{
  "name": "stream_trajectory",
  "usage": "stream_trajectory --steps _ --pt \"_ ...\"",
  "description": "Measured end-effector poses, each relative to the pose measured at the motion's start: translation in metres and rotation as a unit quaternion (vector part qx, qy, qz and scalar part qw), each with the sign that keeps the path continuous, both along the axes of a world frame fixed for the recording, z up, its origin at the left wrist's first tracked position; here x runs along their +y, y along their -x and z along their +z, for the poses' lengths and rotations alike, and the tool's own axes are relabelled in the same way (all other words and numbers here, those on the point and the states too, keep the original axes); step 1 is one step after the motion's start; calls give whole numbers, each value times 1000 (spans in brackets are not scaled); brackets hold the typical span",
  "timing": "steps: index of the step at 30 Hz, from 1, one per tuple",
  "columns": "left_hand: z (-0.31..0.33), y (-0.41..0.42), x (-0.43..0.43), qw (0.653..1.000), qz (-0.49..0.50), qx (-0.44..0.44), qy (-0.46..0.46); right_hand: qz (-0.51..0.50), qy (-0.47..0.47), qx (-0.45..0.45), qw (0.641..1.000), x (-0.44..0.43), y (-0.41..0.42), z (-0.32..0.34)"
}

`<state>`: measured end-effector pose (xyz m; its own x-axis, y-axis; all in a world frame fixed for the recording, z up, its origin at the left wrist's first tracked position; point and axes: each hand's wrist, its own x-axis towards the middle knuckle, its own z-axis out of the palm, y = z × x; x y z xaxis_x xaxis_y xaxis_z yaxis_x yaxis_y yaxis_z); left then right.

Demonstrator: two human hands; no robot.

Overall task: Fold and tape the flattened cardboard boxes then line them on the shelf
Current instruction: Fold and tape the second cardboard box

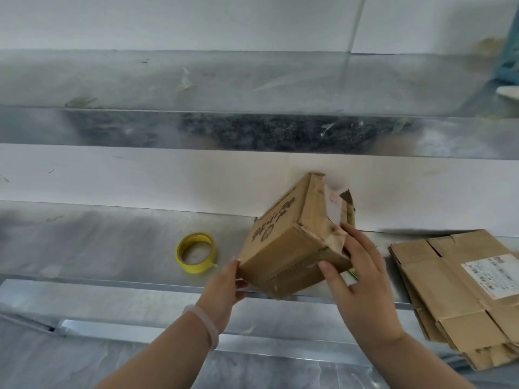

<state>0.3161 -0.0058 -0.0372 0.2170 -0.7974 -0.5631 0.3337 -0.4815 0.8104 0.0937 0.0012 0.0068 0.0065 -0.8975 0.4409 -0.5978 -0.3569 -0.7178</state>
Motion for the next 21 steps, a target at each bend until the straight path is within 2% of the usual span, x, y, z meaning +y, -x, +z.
stream_trajectory --steps 4,6,10,13,15,18,19,21 --pt "-20 -20 -6 987 -79 -136 22 23 62 168 984 -19 -16 -3" --pt "-26 -38 -3 955 -111 -266 67 41 62 207 976 -20 -28 -5" --pt "-34 -80 6 832 -83 -528 150 57 35 252 966 -18 -35 -3" --pt "-41 -108 0 723 -137 -664 135 55 16 267 962 -16 -33 4" --pt "-45 -117 -5 684 -200 -694 103 57 13 270 961 -12 -35 10" --pt "-42 -124 -10 647 -218 -721 120 46 10 250 967 -7 -41 21" --pt "-38 -125 -10 644 -208 -722 142 40 15 235 971 -6 -44 26" --pt "-24 -124 -8 665 -186 -697 193 44 52 203 977 -6 -53 41"
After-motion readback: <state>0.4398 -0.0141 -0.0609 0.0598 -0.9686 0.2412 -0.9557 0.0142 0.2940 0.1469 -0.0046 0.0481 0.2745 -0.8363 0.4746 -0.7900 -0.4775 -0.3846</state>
